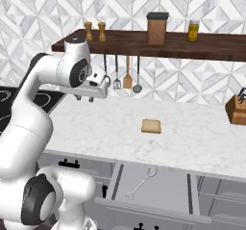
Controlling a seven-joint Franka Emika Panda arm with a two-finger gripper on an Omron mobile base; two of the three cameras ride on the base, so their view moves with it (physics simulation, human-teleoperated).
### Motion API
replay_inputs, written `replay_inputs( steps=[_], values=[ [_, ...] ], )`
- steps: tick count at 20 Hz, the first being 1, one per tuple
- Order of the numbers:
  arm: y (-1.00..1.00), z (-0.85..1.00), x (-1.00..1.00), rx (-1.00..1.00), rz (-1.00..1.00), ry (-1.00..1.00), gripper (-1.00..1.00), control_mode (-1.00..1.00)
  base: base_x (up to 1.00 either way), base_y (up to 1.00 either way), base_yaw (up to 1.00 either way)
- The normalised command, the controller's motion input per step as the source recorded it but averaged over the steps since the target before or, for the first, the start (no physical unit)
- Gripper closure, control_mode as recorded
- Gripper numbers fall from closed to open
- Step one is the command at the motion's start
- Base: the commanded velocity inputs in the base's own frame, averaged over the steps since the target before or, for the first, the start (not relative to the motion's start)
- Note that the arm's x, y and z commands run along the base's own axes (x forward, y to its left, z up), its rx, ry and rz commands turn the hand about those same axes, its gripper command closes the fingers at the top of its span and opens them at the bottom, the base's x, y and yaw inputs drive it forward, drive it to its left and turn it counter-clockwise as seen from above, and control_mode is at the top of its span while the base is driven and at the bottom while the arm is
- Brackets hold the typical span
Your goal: Pick the tongs from the drawer and place it on the counter.
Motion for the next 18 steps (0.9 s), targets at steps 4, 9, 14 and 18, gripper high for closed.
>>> replay_inputs(
  steps=[4, 9, 14, 18],
  values=[
    [0.0, 0.0, -0.45, 0.0, 0.0, 0.0, -1.0, -1.0, 0.0, 0.0, 0.0],
    [0.0, 0.0, -1.0, -0.07, 0.0, -0.18, -1.0, -1.0, 0.0, 0.0, 0.0],
    [0.03, 0.0, -0.84, -0.02, -0.01, -0.09, -1.0, -1.0, 0.0, 0.0, 0.0],
    [0.76, 0.0, -0.1, 0.09, -0.39, -0.19, -1.0, -1.0, 0.0, 0.0, 0.0]
  ],
)
